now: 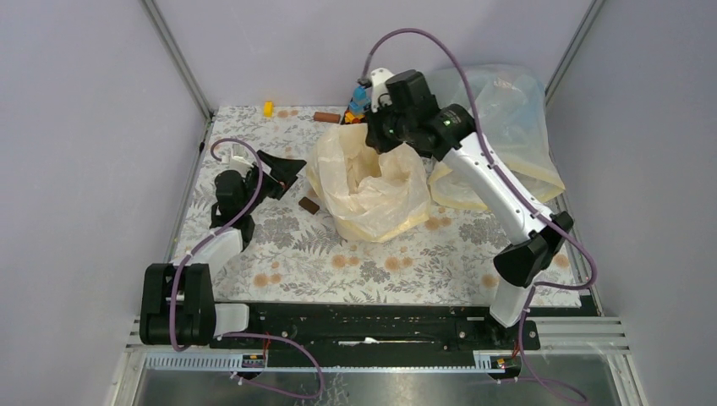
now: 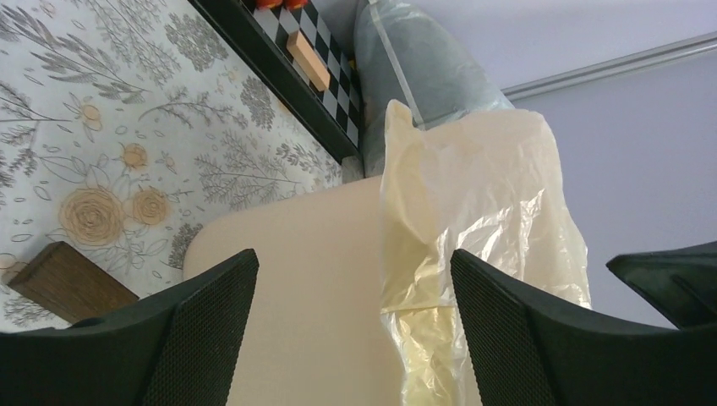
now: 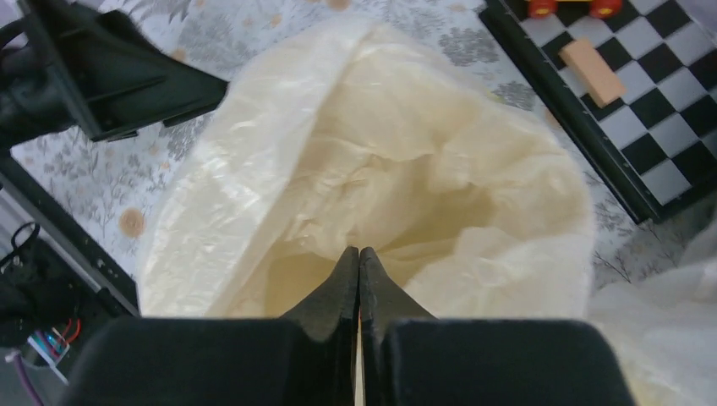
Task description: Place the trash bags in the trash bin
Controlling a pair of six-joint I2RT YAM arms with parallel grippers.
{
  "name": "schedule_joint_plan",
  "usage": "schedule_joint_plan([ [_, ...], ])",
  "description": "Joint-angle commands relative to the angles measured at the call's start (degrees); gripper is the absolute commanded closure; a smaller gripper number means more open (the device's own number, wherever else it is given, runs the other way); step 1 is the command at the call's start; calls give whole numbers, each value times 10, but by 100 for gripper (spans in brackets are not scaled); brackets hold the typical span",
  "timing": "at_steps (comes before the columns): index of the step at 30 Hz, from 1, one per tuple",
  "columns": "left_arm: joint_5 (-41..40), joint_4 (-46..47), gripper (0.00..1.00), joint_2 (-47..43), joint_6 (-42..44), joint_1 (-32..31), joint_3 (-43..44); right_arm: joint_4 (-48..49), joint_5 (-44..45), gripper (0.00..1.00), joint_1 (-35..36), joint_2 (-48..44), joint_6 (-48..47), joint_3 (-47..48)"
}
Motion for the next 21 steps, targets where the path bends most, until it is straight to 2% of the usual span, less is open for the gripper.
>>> schedule_joint_plan([
  [1, 54, 120, 15, 19, -43, 3, -11, -68, 26, 100, 34, 41, -29, 48],
  [7, 84, 228, 16, 64, -116, 1, -30, -68, 32, 100, 49, 64, -39, 23],
  [10, 98, 303, 22, 101, -160, -4, -34, -67, 30, 100, 51, 72, -41, 10],
  [15, 123, 482, 34, 191, -265, -13, -41, -53, 28, 100, 51, 82, -42, -15],
  [17, 126, 534, 45, 217, -291, -13, -42, -48, 24, 100, 51, 85, -42, -19],
  [21, 133, 550, 72, 233, -296, -13, -37, -54, 22, 100, 52, 98, -48, -16],
])
